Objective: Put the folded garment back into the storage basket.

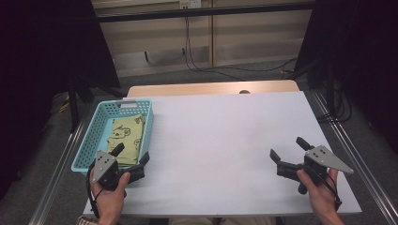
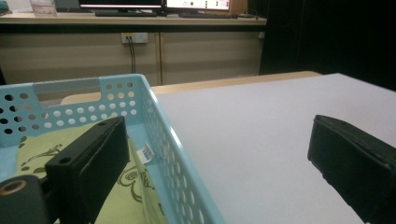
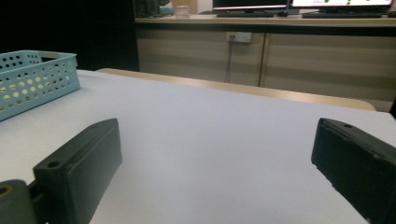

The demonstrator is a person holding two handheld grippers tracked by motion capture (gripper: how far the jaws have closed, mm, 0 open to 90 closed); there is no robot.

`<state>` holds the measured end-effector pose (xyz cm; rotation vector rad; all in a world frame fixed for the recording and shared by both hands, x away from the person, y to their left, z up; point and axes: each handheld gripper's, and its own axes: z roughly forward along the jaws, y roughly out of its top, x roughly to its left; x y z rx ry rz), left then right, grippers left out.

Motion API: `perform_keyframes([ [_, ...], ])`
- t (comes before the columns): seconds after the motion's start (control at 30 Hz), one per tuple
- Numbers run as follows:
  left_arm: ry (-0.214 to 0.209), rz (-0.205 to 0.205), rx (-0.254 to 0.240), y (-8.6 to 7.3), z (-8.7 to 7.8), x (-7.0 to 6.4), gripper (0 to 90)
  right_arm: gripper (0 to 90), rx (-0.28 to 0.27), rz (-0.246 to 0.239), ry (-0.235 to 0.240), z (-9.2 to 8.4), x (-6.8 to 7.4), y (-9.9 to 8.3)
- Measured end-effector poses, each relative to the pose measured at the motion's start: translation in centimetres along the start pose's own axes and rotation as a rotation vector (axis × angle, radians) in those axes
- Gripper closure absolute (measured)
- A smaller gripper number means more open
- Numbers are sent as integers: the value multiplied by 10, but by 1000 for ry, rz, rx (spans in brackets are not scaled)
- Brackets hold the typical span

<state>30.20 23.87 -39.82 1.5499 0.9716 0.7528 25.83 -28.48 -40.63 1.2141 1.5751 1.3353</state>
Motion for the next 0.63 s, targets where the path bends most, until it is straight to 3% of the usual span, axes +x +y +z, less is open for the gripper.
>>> perform_keyframes([
  [0.07,-1,13,-3,-2,-5,0,51,11,2,-4,-13,-6,-3,-3],
  [0.1,2,-5,-3,-5,-7,-1,51,11,1,0,-21,-8,-4,-5],
  [0.4,21,0,1,-13,-18,3,44,6,6,6,-68,-23,-9,-21],
  [0.47,29,-31,20,-15,-14,5,41,4,7,5,-72,-24,-9,-23],
  [0.53,28,-33,22,-15,-14,6,41,4,5,5,-75,-23,-9,-23],
  [0.63,20,-60,0,-14,-13,7,41,4,-14,11,-74,-22,-10,-22],
])
